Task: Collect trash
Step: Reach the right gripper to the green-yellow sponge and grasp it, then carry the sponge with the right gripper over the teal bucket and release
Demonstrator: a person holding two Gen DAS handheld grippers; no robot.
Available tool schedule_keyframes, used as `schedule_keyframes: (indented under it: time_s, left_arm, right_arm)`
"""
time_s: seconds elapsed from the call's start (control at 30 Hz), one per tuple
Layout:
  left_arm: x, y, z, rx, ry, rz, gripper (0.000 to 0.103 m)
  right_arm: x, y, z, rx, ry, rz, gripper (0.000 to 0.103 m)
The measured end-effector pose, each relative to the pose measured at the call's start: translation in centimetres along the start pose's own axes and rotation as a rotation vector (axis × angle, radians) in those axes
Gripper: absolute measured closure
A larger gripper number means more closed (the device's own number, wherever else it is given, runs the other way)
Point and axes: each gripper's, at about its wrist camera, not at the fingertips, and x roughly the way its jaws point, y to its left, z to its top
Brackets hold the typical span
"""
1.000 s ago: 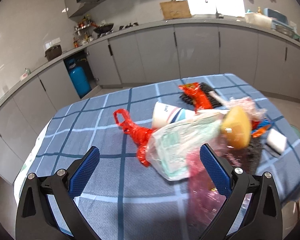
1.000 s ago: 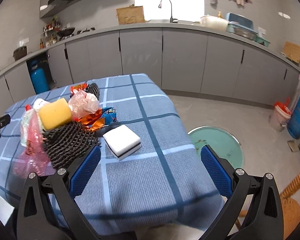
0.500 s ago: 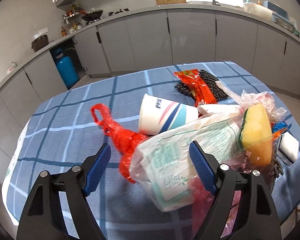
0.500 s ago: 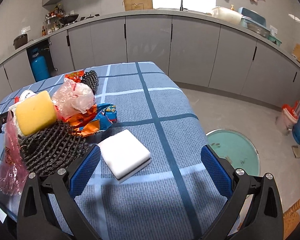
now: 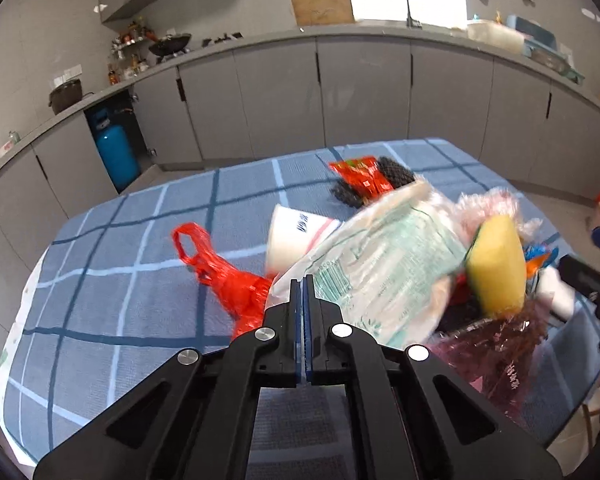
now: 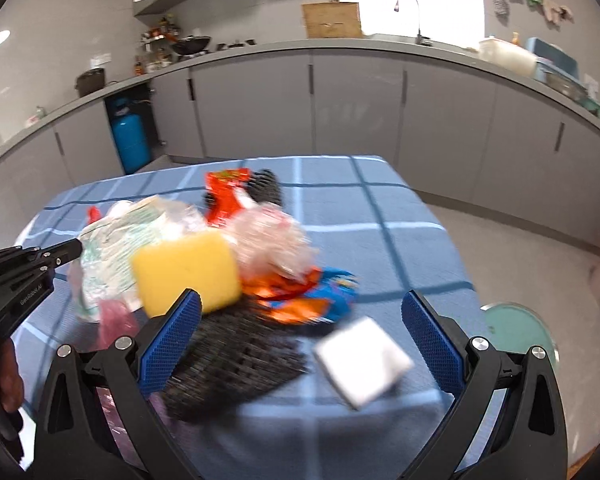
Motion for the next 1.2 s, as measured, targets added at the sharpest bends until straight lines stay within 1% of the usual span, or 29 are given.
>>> schedule_keyframes:
  time_s: [0.2,0.3,0.43,0.5,0.57,0.67,0.7,0.73,0.8,0.87,0.93,1.0,1.03,1.13,1.17,1.2]
  left_arm:
    - [-1.9,1.8,0.8,-0.034,-0.068,0.061,0.101]
    - [-2.2,2.2,0.9,-0.048,-0.085,0.075,0.101]
    - [-2.2,2.7,0.8,-0.069,-0.096,0.105,0.101]
    - [-2.0,3.1,0.4,-0.083,-0.093,0.114,0.101]
    - [-2.0,3.5,0.2,-0.103,-0.091,0.123,0.101]
    - [-2.5,4.6,0.1,-0.121,-0.103,0.159,0.101]
    - [-2.6,5.0,0.1,-0.124,-0.107,0.177,0.101]
    - [-2.7,5.4,0.0,-0.130,-0.108,0.185,0.101]
    - [-3.0,6.4,-0.2,-0.154,-0.107,0.203,0.101]
    - [-3.2,7.4,-0.7,-0.174,-0.105,0.219,0.101]
    - [-3.2,7.7,-1.1,-0.177,-0.100,0.235,0.101]
    - [-3.0,8.1,-1.5,-0.180,-0.092,0.246,0.101]
    - [-2.9,8.2,-1.6,-0.182,-0.088,0.247,0.101]
    - [-2.6,8.6,-2.0,-0.192,-0.077,0.249,0.101]
    - [-2.6,8.7,-2.1,-0.193,-0.076,0.248,0.101]
    - [-2.6,8.8,-2.2,-0.195,-0.076,0.248,0.101]
  right_arm:
    - [1.1,2.2,1.3,-0.032,0.002,0.044,0.005]
    - [1.6,3.1,2.2,-0.057,0.016,0.069,0.005]
    - [1.6,4.3,3.6,-0.099,0.012,0.104,0.005]
    - [1.7,5.2,3.6,-0.119,0.009,0.110,0.005]
    - [2.4,6.8,3.7,-0.150,0.029,0.135,0.005]
    - [2.9,8.8,3.6,-0.181,0.036,0.165,0.005]
    - [3.3,9.7,3.6,-0.195,0.050,0.188,0.008]
    - [3.7,10.3,3.6,-0.204,0.065,0.205,0.015]
    - [4.6,12.1,3.4,-0.238,0.106,0.244,0.021]
    - [5.4,13.3,3.1,-0.269,0.135,0.260,0.025]
    - [6.6,14.4,2.6,-0.290,0.196,0.283,0.032]
    - [7.7,14.8,2.2,-0.294,0.241,0.284,0.036]
    - [8.5,15.1,1.9,-0.302,0.279,0.280,0.036]
    - [9.7,15.9,1.3,-0.326,0.335,0.280,0.037]
    - [9.9,16.1,1.2,-0.335,0.344,0.276,0.039]
    - [10.2,16.2,1.1,-0.350,0.349,0.257,0.045]
